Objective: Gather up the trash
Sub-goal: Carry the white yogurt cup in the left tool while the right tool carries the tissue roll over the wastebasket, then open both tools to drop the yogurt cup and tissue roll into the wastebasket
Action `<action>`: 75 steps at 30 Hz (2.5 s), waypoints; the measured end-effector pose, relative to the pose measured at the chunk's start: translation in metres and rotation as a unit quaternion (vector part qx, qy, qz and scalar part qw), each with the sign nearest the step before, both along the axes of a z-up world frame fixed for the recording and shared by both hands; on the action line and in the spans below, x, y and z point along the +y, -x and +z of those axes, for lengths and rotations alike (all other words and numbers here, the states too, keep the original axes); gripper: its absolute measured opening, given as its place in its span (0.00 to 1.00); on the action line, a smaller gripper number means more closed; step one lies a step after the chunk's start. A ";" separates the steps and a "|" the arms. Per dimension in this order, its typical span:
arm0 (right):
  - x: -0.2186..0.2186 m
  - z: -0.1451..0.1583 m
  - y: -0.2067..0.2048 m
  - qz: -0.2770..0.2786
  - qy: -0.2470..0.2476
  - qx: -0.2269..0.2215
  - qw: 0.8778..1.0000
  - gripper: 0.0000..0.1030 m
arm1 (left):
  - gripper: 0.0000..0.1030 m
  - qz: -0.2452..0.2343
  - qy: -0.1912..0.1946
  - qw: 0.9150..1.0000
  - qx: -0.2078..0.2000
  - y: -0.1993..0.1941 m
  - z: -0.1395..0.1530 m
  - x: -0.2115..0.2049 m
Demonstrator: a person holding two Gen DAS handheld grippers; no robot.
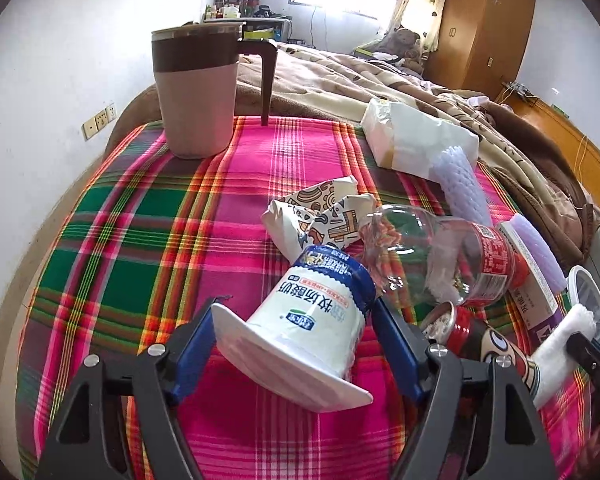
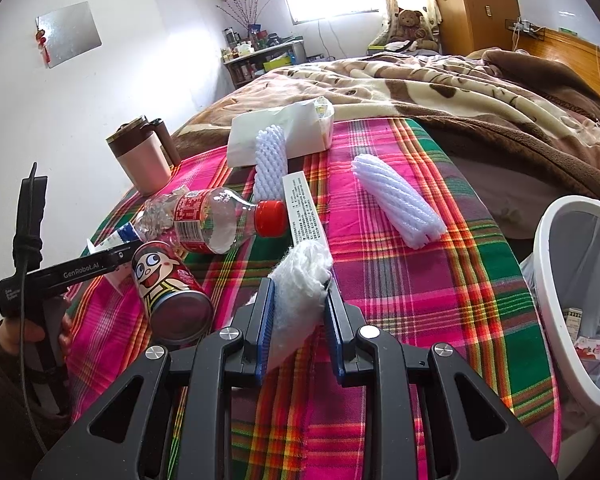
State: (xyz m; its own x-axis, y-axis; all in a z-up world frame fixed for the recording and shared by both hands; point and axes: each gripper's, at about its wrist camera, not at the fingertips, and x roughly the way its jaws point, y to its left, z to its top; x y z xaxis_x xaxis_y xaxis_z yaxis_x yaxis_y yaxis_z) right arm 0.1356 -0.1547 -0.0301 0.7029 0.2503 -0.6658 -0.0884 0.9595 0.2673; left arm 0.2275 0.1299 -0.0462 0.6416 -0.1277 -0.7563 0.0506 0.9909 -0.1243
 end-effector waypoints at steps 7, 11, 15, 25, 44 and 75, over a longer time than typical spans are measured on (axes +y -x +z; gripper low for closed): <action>-0.005 0.003 0.007 0.002 -0.007 -0.007 1.000 0.21 | 0.75 0.003 -0.003 1.000 -0.020 0.020 0.014 -0.006; -0.011 0.006 0.012 -0.001 -0.012 -0.012 1.000 0.20 | 0.75 0.002 0.007 1.000 -0.027 0.033 0.022 -0.011; -0.018 0.010 0.017 -0.004 -0.017 -0.018 1.000 0.18 | 0.75 -0.001 0.015 0.999 -0.037 0.046 0.029 -0.020; -0.042 0.021 0.033 -0.019 -0.028 -0.038 0.999 0.18 | 0.75 -0.034 0.019 0.997 -0.061 0.078 0.049 -0.059; -0.110 0.037 0.059 -0.082 -0.031 -0.069 0.994 0.18 | 0.76 -0.120 0.027 0.989 -0.086 0.108 0.070 -0.158; -0.222 0.031 0.068 -0.201 0.014 -0.058 0.978 0.18 | 0.76 -0.278 0.032 0.958 -0.065 0.111 0.062 -0.337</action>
